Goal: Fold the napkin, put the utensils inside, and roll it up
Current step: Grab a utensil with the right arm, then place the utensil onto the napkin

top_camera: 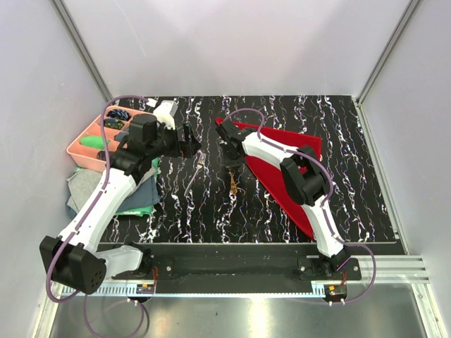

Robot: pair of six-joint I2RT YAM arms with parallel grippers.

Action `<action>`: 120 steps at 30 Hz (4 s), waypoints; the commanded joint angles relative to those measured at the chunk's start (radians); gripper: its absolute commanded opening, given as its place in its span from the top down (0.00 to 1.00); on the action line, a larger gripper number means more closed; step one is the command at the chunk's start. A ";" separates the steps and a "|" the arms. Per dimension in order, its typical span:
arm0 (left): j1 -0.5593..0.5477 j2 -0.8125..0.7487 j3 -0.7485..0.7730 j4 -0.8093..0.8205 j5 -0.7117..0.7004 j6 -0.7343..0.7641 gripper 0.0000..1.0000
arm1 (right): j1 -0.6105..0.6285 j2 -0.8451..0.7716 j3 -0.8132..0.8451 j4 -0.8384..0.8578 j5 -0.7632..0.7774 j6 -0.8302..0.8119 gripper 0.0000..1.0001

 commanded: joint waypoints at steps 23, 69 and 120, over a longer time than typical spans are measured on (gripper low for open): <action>0.005 -0.024 0.034 0.032 -0.022 0.000 0.01 | 0.013 -0.201 -0.021 0.014 -0.111 -0.377 1.00; 0.024 -0.046 0.007 0.019 -0.074 0.053 0.01 | -0.157 -0.271 -0.039 0.016 -0.237 -0.527 1.00; 0.022 -0.170 -0.148 0.018 0.102 -0.023 0.01 | -0.318 -0.133 -0.119 0.003 -0.297 -0.705 1.00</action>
